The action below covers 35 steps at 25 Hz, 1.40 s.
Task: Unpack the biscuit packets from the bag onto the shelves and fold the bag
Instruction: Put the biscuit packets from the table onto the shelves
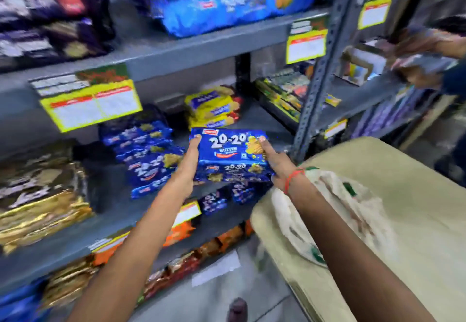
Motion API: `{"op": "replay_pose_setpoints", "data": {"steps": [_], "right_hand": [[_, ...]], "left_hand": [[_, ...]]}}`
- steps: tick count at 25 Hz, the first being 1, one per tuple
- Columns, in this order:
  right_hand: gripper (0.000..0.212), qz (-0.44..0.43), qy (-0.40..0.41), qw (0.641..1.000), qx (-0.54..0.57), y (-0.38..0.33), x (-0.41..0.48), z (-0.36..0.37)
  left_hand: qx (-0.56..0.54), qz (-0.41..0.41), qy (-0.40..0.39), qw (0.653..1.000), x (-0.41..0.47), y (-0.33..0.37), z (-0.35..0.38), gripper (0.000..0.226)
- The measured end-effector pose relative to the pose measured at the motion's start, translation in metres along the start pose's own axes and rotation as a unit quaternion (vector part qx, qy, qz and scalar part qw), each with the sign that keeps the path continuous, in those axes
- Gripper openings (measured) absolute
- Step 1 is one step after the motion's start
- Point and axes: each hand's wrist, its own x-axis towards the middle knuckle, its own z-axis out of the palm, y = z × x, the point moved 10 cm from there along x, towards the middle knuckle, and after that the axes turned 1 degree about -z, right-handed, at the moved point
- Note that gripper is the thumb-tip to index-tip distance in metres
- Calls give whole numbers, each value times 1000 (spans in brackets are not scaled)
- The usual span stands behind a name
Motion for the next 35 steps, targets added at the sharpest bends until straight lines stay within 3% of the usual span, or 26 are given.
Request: {"op": "replay_pose_setpoints", "data": {"steps": [4,8,12,16,22,25,29,32,35], "right_hand": [[85,24,-92,994,-51,10,23,123],[80,5,-105,984,-143,23,41,197],[55,-66,-85,969,-223,28,47,224],[60,-88,-83,961,-249,27,53,228],[64,-84,-70,960,-257,20,50,214],[61,-90,-74,957,-265,4,32,193],[37,-54,-92,952,-288,9,0,116],[45,15,-94,944,-317,29,-28,12],[30,37,-49,945,-322,37,-52,-101]], "left_hand": [[-26,12,67,997,14,9,-103,56],[-91,7,135,987,26,1,-170,68],[-85,-14,186,979,38,-19,-196,85],[-114,-36,168,979,50,-33,-195,82],[-119,-46,145,981,47,-30,-179,95],[-171,-20,204,964,29,-33,-183,83],[-216,-34,309,925,-21,-77,-149,82],[-228,-103,233,940,-47,-139,-51,71],[-187,-164,158,956,-82,-185,55,59]]}}
